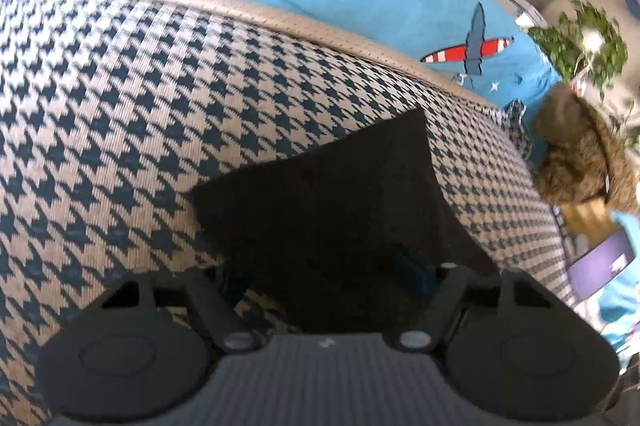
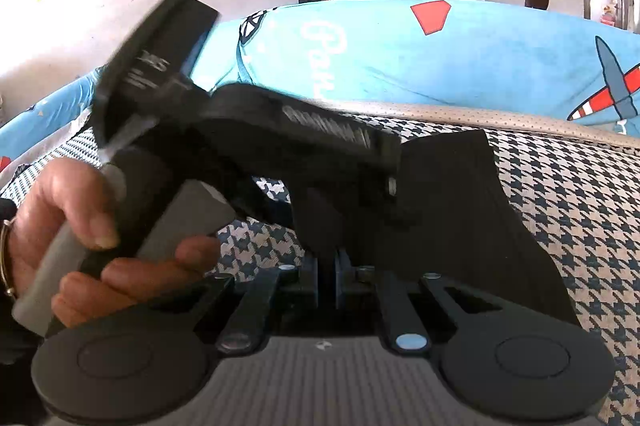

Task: Fold clothes
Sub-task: 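Close the right gripper on the bundle while the left gripper grasps its other side, then lift the black bundle off the sofa seat with both grippers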

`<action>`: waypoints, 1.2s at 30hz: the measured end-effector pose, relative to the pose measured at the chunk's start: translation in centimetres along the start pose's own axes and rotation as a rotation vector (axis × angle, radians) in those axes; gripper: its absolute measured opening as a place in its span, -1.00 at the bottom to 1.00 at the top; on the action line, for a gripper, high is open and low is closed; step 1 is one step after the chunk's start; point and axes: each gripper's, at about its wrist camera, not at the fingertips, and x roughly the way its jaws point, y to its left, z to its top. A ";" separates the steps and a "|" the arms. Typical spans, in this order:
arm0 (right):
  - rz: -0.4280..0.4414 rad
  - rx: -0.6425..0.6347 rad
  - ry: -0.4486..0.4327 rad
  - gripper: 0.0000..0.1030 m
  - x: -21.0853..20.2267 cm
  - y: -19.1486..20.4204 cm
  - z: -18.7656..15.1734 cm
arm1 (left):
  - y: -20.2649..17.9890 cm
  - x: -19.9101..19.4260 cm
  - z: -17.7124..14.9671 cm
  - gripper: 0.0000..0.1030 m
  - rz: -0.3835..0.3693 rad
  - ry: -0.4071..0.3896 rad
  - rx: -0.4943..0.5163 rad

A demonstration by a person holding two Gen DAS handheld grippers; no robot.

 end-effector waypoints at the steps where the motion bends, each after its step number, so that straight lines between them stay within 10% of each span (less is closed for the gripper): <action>1: 0.003 0.001 0.008 -0.81 0.0 -0.2 0.0 | -0.3 0.0 -0.1 0.37 0.009 -0.002 0.017; 20: -0.162 0.189 0.004 -0.07 -9.1 -8.3 -1.9 | -0.7 -0.1 -0.7 0.46 0.042 -0.019 0.084; 36: -0.033 0.440 0.075 0.16 -6.1 -10.0 -3.9 | -1.2 0.3 -0.9 0.77 0.056 -0.031 0.113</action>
